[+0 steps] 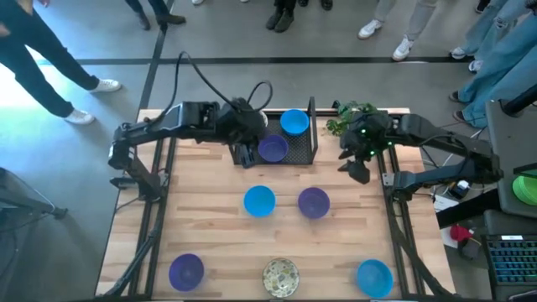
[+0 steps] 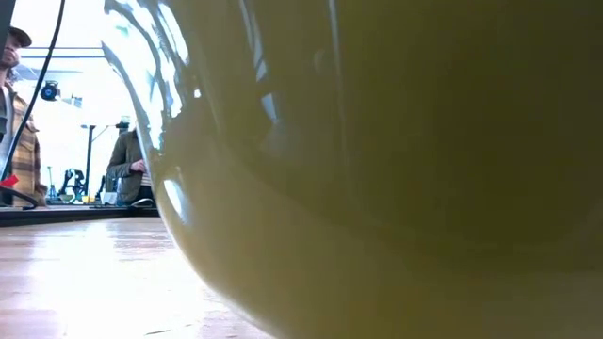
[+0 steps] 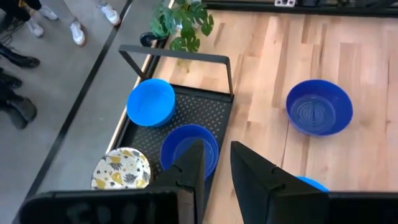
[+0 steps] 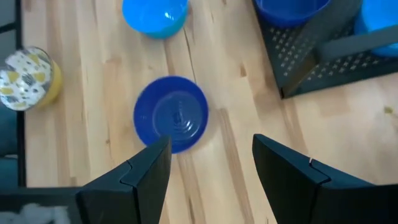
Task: Pick & Place Mini bowls
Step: Stack the top purple bowl on top of the purple bowl on the shelf
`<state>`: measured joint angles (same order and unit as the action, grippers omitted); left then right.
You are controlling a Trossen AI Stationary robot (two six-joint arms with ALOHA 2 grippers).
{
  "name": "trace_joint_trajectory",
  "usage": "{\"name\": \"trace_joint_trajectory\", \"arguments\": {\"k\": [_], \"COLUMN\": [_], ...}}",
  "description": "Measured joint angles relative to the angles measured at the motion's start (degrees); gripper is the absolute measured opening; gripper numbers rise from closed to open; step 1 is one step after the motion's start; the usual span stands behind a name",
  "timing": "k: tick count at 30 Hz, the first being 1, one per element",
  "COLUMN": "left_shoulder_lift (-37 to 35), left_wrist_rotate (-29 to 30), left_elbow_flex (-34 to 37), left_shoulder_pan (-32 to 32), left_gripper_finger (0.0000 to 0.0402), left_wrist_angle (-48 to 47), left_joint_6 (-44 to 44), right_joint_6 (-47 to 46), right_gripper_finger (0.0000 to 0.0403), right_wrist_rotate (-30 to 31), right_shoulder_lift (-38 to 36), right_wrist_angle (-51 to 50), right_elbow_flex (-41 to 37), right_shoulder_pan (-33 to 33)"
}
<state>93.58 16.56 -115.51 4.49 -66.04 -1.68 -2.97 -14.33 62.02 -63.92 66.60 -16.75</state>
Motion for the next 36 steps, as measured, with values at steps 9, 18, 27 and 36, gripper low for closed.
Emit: {"name": "trace_joint_trajectory", "arguments": {"k": [9,18,27,36], "left_shoulder_lift": [0.0,0.0,0.0,0.0], "left_wrist_rotate": [0.1,0.1,0.1,0.1], "left_elbow_flex": [3.0,3.4,3.4,3.4], "left_shoulder_pan": [0.0,0.0,0.0,0.0], "left_gripper_finger": [0.0071,0.0071,0.0071,0.0071], "left_wrist_angle": [0.5,0.5,0.5,0.4], "left_joint_6": [-1.8,-1.8,-1.8,-1.8], "right_joint_6": [0.7,0.2,-0.9,0.0], "right_gripper_finger": [0.0221,0.0221,0.0221,0.0221], "right_wrist_rotate": [-3.4,-5.2,-5.2,-5.8], "right_shoulder_lift": [2.1,3.0,8.1,15.2], "right_wrist_angle": [11.1,25.5,38.2,41.5], "right_elbow_flex": [-13.0,-24.6,-31.8,-32.4], "right_shoulder_pan": [0.0,0.1,0.8,1.2]}}
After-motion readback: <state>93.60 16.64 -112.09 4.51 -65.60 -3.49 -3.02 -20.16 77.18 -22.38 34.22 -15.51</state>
